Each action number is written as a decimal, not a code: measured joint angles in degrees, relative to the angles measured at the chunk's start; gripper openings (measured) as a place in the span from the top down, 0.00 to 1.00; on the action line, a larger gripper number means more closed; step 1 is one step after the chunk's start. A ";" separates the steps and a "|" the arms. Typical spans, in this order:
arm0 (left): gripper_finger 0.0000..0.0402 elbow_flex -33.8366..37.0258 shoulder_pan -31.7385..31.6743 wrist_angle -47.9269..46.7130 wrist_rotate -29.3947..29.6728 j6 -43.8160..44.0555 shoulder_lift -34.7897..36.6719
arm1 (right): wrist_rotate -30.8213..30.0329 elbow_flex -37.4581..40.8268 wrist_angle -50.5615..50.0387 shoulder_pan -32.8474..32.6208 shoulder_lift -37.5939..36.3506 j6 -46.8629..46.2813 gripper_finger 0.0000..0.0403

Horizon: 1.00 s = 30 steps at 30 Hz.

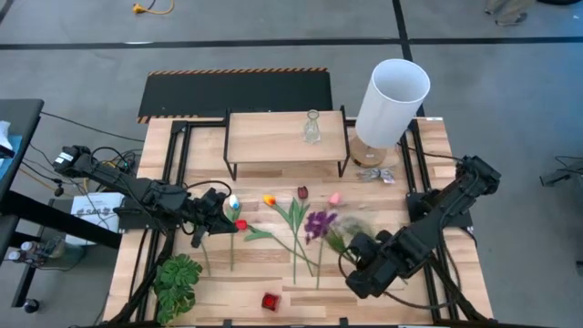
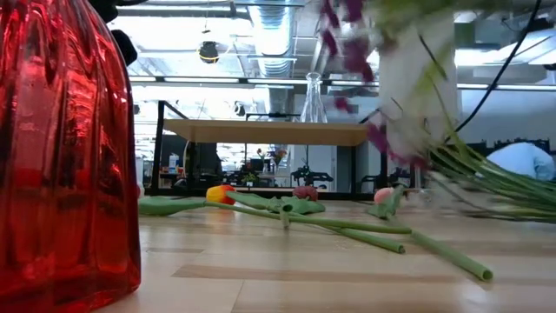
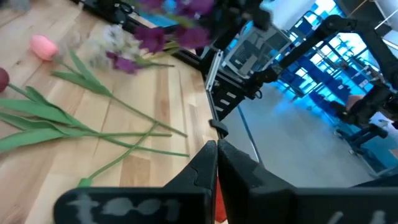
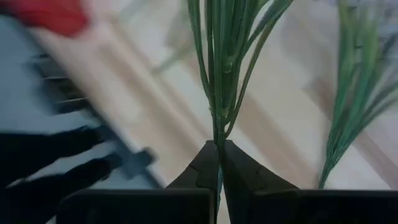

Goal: Pick and place flowers into a vace then onto a shelf
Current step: Put the purple flowers into the transparent vase on the shelf

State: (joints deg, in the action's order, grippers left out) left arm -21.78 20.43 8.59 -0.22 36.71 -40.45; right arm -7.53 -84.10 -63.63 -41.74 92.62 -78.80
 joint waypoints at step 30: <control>1.00 0.00 0.02 1.15 -2.63 -0.03 0.00 | -24.81 17.45 32.26 -11.07 -13.57 -14.55 1.00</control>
State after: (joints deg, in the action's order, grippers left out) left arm -21.78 20.45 9.74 -2.85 36.69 -40.45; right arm -32.34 -66.66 -31.36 -52.81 79.05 -93.34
